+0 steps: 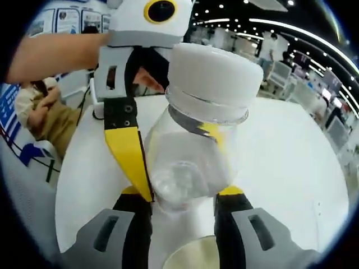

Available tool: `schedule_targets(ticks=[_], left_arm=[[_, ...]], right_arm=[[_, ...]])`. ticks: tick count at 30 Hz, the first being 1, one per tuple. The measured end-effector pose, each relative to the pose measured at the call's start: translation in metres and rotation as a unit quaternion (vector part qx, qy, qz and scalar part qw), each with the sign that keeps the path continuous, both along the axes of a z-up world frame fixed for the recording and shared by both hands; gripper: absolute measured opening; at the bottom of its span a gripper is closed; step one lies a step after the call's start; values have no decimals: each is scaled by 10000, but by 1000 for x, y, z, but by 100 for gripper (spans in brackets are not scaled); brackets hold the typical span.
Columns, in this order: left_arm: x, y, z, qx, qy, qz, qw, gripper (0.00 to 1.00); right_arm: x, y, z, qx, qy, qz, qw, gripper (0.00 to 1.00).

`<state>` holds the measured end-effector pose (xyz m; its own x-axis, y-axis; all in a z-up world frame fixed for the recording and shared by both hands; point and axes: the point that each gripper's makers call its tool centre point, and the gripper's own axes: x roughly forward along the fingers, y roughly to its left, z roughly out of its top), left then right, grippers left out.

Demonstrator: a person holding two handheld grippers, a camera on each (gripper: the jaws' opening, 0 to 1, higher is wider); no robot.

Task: Arrange the tabletop items into an orderly group along one side of the table until the central work area is clear of visible clutter.

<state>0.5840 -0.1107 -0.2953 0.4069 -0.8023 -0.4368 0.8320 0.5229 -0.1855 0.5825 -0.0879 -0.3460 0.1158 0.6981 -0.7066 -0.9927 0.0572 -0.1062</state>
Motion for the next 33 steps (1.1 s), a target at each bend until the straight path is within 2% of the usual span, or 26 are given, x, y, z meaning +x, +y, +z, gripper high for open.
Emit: schedule_targets(ticks=[4,5,7,12,21,25,29,33], left_arm=[[-2,4,-9,167,61,34,9998,46],[-1,6,-10,163,107,140,9997,49],[1,9,-9,115,120,245,9996,53],[-4,11,-6,75,146,258,9995,56],[-7,19,2,27,150,470,9988,65],[-11,19,5,53,144,540,9984,70],[-15,21,14,32,70,616,9981,72],[-19,23,20,16,54,696,9976,75]], right_arm=[[0,-4,-1,-119,-66,-3,9999,46],[0,-5,0,-119,-38,-28,9999,47],[0,-5,2,-97,-40,-47,9999,49],[-3,-4,8,-42,-5,-63,10000,56],[-6,-9,19,45,-46,-81,9999,62],[-7,-10,30,315,-24,-145,9994,68],[-7,-15,35,396,-68,-139,9991,71],[-9,-17,49,610,-125,-131,9980,78]])
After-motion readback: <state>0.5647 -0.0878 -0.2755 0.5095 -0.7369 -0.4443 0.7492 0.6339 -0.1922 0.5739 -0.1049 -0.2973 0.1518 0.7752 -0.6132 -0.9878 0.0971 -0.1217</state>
